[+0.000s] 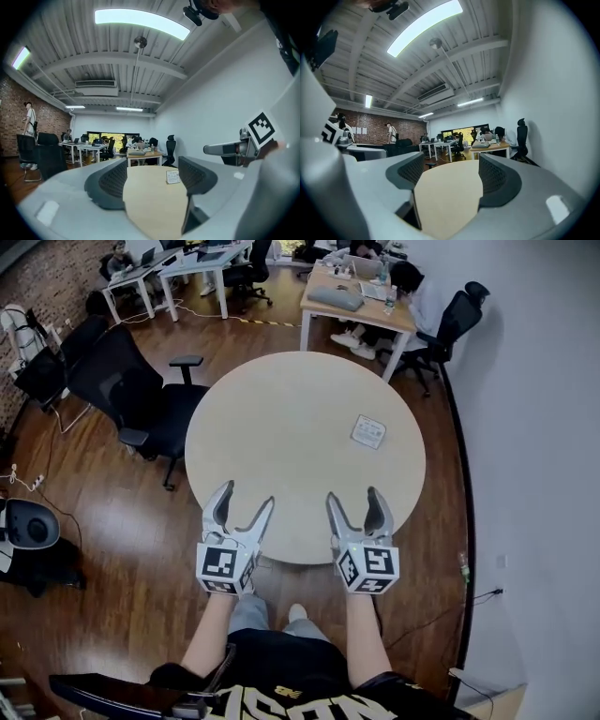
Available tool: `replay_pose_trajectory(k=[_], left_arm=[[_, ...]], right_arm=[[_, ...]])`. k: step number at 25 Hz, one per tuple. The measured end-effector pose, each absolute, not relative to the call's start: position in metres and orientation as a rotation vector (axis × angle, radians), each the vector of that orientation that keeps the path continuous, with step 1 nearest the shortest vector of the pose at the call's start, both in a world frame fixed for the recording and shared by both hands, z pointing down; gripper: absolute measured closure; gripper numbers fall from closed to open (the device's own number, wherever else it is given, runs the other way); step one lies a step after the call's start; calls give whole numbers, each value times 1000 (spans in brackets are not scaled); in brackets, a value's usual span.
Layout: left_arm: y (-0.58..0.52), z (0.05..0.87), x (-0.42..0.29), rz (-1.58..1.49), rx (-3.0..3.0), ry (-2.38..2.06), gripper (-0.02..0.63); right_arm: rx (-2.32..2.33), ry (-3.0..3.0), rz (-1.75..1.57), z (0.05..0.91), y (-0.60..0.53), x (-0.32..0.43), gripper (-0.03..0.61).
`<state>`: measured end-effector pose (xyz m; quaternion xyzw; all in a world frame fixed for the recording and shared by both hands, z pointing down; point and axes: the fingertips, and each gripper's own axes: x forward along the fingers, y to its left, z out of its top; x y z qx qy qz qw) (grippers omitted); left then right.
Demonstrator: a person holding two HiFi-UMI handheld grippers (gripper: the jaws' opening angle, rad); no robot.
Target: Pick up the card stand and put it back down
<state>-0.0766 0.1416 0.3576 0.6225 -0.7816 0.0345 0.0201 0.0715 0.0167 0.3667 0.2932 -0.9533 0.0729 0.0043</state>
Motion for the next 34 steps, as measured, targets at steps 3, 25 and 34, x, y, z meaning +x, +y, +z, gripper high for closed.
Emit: replay_pose_trajectory(k=[3,25,34], left_arm=[[165,330,-66,105,1916,-2476,274],[235,291,-90,14,1910,-2613,313],[240,297,-92,52,1932,-2602,324]], right_arm=[[899,-2980,145,343,35,84,207],[854,-3008,-74,307,108,51,229],[805,-3013,-78,315,115,41,229]])
